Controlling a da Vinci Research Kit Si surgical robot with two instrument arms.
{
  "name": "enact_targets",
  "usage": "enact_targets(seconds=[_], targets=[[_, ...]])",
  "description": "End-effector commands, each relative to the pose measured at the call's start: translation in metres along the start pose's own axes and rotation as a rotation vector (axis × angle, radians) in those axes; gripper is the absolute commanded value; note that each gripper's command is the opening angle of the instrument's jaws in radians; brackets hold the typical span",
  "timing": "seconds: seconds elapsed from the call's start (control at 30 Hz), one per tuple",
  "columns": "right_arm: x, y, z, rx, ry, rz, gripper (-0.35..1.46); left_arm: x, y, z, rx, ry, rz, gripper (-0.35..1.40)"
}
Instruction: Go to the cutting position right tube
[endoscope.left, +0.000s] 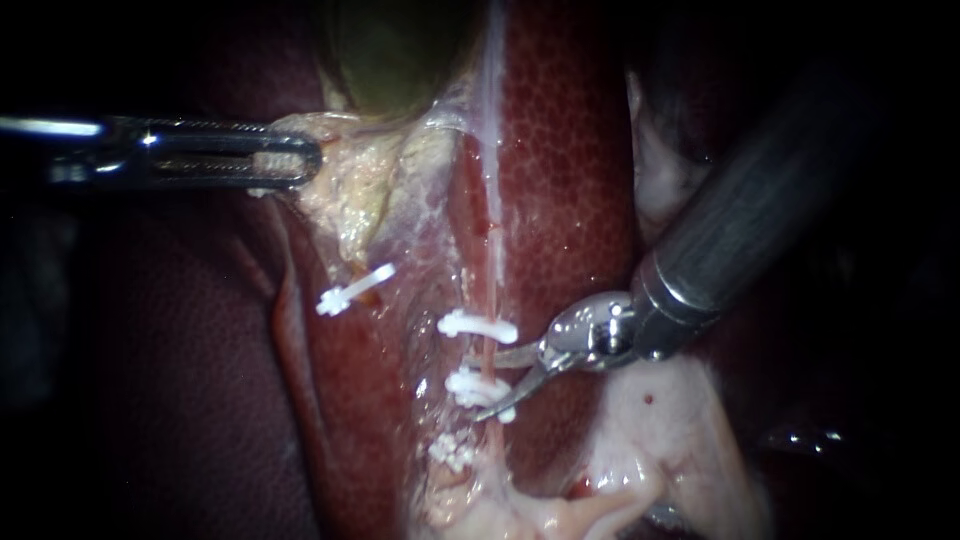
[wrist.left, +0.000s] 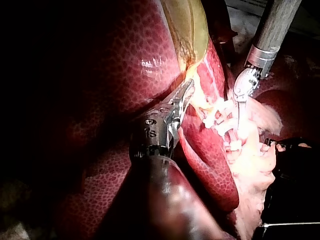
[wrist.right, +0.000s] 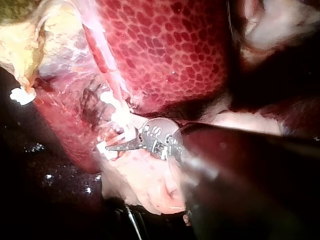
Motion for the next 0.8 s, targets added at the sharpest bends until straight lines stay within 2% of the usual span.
enact_targets(seconds=[0.03,0.2,0.4,0.63,0.8], targets=[[0.0001,0.0002,0.0,0.001,0.007,0.004,0.95,0.0,0.0,0.0,0.0,0.0,0.0,-0.35],[0.0002,0.0006,0.0001,0.024,0.063,0.034,0.95,0.0,0.0,0.0,0.0,0.0,0.0,-0.35],[0.0005,0.0007,0.0006,0.06,0.101,0.054,0.93,0.0,0.0,0.0,0.0,0.0,0.0,-0.35],[0.0009,0.0006,0.0013,0.099,0.117,0.056,0.88,0.0,0.0,0.0001,0.0,0.0,0.0,-0.35],[0.0014,0.0005,0.0017,0.1,0.125,0.06,0.88,0.0,-0.0001,0.0002,-0.001,0.0,0.0,-0.35]])
